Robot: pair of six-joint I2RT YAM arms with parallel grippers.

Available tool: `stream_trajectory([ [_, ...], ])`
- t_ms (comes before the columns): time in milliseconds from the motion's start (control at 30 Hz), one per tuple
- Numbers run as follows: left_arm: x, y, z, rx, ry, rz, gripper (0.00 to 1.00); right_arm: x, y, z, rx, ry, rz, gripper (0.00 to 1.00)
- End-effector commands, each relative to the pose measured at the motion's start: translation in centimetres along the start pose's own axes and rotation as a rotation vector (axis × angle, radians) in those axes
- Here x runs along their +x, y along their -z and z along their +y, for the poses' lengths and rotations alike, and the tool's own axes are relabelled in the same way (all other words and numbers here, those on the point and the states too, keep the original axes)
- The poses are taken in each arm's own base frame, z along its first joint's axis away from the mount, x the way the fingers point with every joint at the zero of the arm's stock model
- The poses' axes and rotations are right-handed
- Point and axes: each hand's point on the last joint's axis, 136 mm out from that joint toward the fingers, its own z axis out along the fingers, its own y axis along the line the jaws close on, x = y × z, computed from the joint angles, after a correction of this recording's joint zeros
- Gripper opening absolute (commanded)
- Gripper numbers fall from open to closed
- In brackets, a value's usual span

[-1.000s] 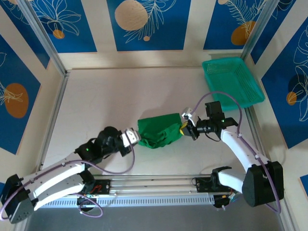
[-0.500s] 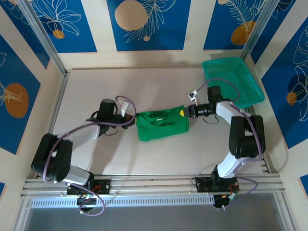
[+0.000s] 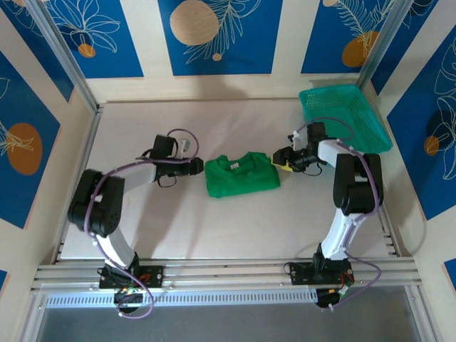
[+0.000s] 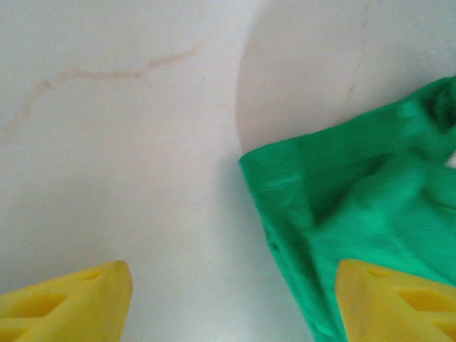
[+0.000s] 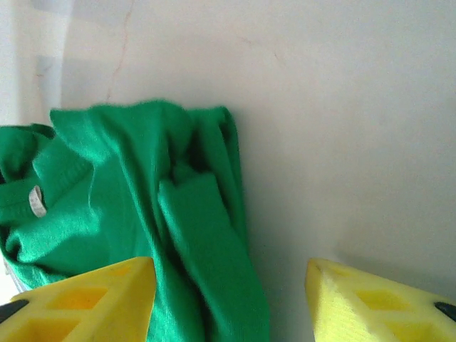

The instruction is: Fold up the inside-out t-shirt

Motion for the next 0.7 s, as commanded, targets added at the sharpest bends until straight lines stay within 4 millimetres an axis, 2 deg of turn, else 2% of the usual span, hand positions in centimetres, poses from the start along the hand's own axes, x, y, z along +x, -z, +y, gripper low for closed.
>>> stream_trajectory([
  [0,-4.0,4.6,-3.1,0.012,-0.074,-0.121,0.66,-1.8,3.1,4.4,-0.002,0.123,-0.146,0.56],
  [33,-4.1,5.1,-4.5,0.048,-0.083,-0.139,0.61,-1.7,3.5,5.6,-0.025,0.144,-0.163,0.54],
  [100,-3.6,4.9,-8.0,0.126,-0.119,-0.14,0.59,-1.8,3.6,8.0,-0.127,0.136,-0.184,0.48],
  [133,-3.1,4.1,-9.7,0.165,-0.138,-0.131,0.59,-1.9,3.5,9.2,-0.197,0.122,-0.187,0.44],
  [200,-2.1,2.1,-12.0,0.211,-0.155,-0.122,0.6,-2.0,2.3,10.1,-0.258,0.087,-0.187,0.39],
  [267,-1.3,-0.6,-12.4,0.207,-0.126,-0.104,0.59,-2.1,0.3,9.8,-0.254,0.037,-0.17,0.31],
  [333,-1.0,-3.1,-11.4,0.175,-0.079,-0.099,0.59,-1.9,-2.2,9.0,-0.24,-0.004,-0.129,0.28],
  [467,0.0,-7.3,-6.4,-0.009,0.003,-0.103,0.59,-1.1,-5.9,4.0,-0.112,-0.214,-0.059,0.22],
  [567,1.9,-8.8,-2.9,-0.138,0.078,-0.084,0.61,0.3,-7.1,1.1,0.0,-0.3,-0.029,0.22],
  [667,3.7,-9.6,-1.4,-0.175,0.12,-0.054,0.62,2.2,-7.6,-1.0,0.079,-0.352,-0.027,0.23],
])
